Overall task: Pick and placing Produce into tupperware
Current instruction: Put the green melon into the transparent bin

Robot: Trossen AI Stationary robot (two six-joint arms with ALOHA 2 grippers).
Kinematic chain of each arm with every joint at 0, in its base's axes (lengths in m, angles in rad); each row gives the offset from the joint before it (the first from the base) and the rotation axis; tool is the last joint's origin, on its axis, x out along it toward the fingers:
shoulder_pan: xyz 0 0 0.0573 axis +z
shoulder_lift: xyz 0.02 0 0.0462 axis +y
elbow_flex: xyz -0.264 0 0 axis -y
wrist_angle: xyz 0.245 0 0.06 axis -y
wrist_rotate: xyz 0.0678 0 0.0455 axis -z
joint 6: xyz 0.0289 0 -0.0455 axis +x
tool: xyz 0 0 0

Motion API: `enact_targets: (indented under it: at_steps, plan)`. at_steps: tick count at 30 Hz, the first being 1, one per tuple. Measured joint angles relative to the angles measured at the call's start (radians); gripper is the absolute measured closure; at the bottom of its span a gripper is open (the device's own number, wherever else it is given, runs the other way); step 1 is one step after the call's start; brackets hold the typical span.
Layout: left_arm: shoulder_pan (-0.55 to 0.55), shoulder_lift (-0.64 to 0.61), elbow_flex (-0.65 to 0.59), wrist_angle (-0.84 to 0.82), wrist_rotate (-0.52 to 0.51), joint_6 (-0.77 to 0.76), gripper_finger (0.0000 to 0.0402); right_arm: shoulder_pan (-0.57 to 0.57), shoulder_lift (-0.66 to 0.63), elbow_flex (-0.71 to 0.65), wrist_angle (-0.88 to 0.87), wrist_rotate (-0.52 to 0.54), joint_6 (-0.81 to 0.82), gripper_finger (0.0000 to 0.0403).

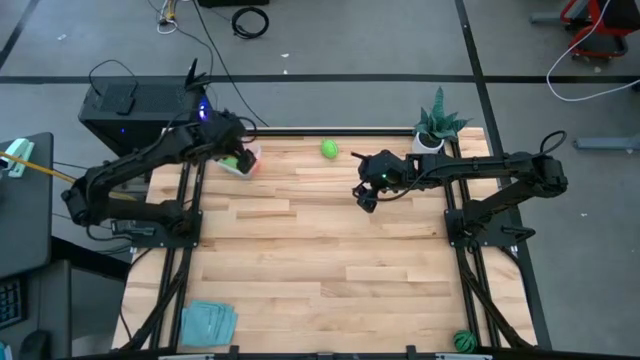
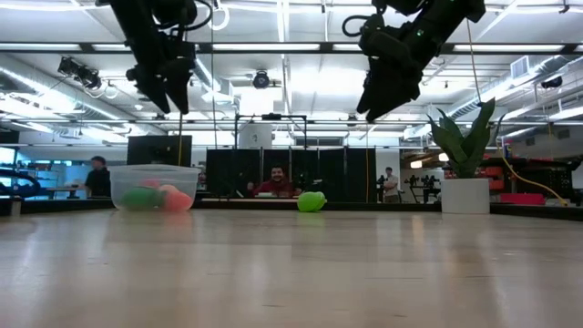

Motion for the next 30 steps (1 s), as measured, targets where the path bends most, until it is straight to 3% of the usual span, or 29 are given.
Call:
enact_targets:
  at_steps: [8,14,19,25,30]
  plan:
    - [-0.087,0.0,0.0,-0.004,0.0,0.008,0.0032,0.0,0.0,0.0,0.098,0.0,0.072,0.0123]
    - [-0.101,-0.001,-0.001,-0.003,-0.001,0.008,0.0032,-0.01,0.0,0.0,0.223,0.021,0.071,0.0123]
    - [-0.101,-0.001,-0.001,-0.004,0.0,0.009,0.0031,-0.025,0.0,0.0,0.259,0.032,0.17,0.0123]
    - [-0.101,-0.001,-0.001,-0.003,0.0,0.01,0.0032,-0.117,0.0,0.0,0.266,0.021,0.231,0.0123]
    - [-0.101,-0.001,-0.001,-0.003,0.0,0.011,0.0031,-0.23,0.017,0.0,0.278,-0.09,0.258,0.0123]
